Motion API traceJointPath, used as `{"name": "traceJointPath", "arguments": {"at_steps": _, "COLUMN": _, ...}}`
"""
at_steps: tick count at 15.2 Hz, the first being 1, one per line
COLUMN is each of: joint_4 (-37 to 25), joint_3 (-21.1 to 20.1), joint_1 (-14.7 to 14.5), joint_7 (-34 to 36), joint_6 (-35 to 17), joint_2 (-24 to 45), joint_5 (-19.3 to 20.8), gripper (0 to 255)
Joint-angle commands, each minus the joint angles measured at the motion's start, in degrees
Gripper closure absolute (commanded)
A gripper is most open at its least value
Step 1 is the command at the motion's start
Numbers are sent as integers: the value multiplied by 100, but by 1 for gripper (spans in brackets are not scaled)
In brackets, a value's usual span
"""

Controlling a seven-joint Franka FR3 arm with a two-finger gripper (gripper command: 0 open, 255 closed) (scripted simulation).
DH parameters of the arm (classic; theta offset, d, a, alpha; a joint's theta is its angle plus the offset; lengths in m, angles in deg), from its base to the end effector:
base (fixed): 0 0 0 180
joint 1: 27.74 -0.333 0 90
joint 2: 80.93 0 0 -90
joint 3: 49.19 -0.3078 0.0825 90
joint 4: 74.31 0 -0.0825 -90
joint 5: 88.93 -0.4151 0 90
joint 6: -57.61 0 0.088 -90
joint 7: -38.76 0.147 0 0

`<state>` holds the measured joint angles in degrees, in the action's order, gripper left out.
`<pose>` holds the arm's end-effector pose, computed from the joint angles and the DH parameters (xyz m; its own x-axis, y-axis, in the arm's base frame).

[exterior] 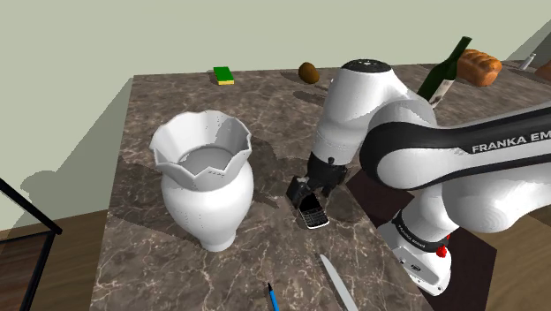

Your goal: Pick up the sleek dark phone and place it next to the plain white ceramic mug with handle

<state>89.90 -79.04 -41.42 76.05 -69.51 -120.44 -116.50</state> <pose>0.2699 0.2271 0.2857 0.9583 -0.2845 -0.0277 -0.2857 -0.9566 -0.0571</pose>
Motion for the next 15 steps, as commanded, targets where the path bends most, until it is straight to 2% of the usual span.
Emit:
{"name": "traceJointPath", "arguments": {"at_steps": 1, "joint_4": 83, "joint_3": -97, "joint_1": -24, "joint_7": 11, "joint_6": -245, "joint_2": 155, "joint_5": -81, "gripper": 0}}
{"name": "traceJointPath", "arguments": {"at_steps": 3, "joint_4": 137, "joint_3": -155, "joint_1": -27, "joint_7": 2, "joint_6": -427, "joint_2": 284, "joint_5": -129, "gripper": 0}}
{"name": "traceJointPath", "arguments": {"at_steps": 10, "joint_4": 137, "joint_3": -154, "joint_1": -27, "joint_7": 2, "joint_6": -426, "joint_2": 283, "joint_5": -128, "gripper": 0}}
{"name": "traceJointPath", "arguments": {"at_steps": 11, "joint_4": 137, "joint_3": -154, "joint_1": -27, "joint_7": 2, "joint_6": -426, "joint_2": 283, "joint_5": -128, "gripper": 255}}
{"name": "traceJointPath", "arguments": {"at_steps": 15, "joint_4": 137, "joint_3": -155, "joint_1": -28, "joint_7": 2, "joint_6": -425, "joint_2": 282, "joint_5": -129, "gripper": 255}}
